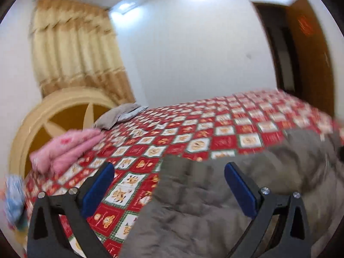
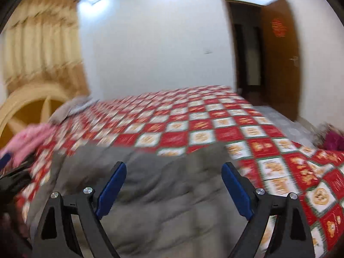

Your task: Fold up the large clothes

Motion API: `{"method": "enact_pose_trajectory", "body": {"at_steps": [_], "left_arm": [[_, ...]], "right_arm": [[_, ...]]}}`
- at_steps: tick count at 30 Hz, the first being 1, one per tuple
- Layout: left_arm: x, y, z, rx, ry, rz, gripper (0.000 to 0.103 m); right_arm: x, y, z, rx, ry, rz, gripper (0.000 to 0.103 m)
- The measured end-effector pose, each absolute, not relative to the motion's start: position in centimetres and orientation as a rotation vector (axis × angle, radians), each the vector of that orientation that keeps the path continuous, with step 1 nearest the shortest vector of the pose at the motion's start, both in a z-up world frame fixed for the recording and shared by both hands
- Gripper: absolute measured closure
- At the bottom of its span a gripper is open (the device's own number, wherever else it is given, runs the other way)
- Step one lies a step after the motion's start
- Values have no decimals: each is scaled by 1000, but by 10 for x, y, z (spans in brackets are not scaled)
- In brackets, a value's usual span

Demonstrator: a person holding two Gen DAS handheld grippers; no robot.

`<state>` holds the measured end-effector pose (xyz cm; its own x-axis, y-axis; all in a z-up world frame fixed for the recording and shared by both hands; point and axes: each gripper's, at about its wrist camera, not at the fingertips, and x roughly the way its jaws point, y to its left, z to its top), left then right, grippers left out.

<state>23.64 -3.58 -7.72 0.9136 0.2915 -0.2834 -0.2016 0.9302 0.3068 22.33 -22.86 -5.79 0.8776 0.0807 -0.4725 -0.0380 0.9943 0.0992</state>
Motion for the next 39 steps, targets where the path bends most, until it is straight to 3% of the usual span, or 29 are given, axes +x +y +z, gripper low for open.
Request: {"method": "enact_pose_trajectory", "body": {"at_steps": [6, 14, 39], "left_arm": [[284, -61, -110, 441, 409, 313, 0], [329, -35, -138, 326, 627, 314, 0], [349, -31, -172, 260, 752, 274, 0]], "right_arm": [[260, -209, -98, 18, 632, 22, 13], [284, -236, -132, 62, 719, -48, 13], [309, -240, -157, 75, 802, -61, 11]]}}
